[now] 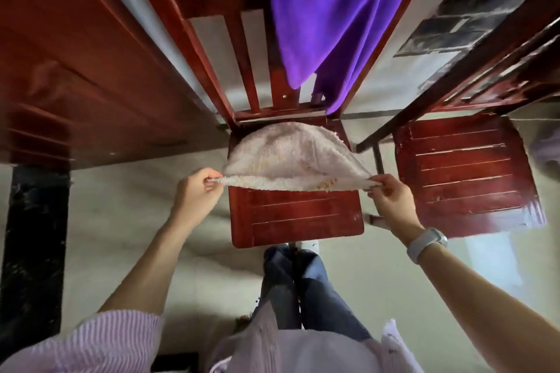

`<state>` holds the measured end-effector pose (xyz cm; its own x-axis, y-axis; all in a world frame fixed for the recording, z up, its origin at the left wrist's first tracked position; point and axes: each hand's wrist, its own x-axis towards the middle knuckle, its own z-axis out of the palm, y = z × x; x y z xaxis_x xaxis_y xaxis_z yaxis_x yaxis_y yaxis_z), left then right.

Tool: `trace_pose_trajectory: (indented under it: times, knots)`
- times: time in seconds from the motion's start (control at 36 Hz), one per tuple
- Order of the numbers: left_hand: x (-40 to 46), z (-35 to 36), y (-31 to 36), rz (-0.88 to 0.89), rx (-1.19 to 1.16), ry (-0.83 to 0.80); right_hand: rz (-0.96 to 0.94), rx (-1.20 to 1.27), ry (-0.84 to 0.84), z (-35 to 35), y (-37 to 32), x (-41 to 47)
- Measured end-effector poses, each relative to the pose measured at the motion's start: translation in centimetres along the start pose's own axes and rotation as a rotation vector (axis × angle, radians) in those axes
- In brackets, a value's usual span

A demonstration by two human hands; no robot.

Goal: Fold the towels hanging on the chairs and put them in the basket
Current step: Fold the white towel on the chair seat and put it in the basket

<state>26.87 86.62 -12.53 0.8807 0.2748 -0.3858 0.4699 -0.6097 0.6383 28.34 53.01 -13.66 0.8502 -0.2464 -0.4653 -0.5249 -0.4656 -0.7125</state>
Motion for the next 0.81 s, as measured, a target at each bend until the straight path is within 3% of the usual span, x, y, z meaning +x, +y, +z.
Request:
trace_pose_trajectory:
  times: [0.14,0.25,0.36,0.42,0.47,0.64,0.81]
  knots:
    - [0.4,4.9,-5.4,-0.071,0.155,-0.101,0.091,-0.187,-0.136,4.1,6.3,0.8]
    - [-0.3,8.6,-9.4,-0.172,0.257,-0.281,0.161,-0.292,-0.26,6.7,11.1,0.4]
    - [0.6,13.0,-14.1,-0.322,0.393,-0.712,0.3,-0.484,-0.535,9.2,16.8,0.8]
    - [1.3,13.4,-14.8,-0.377,0.39,-0.83,0.303,-0.52,-0.585,9.4,17.3,1.1]
    - [2.1,13.3,-14.4,-0.368,0.363,-0.759,0.3,-0.538,-0.523,9.2,16.7,1.7]
    - [6.5,14.7,-12.9,-0.117,0.347,-0.287,0.119,-0.49,-0.364,11.0,15.6,6.5]
    - [13.8,16.5,-11.4,0.148,0.454,-0.111,-0.192,-0.508,-0.157,13.2,12.3,14.1]
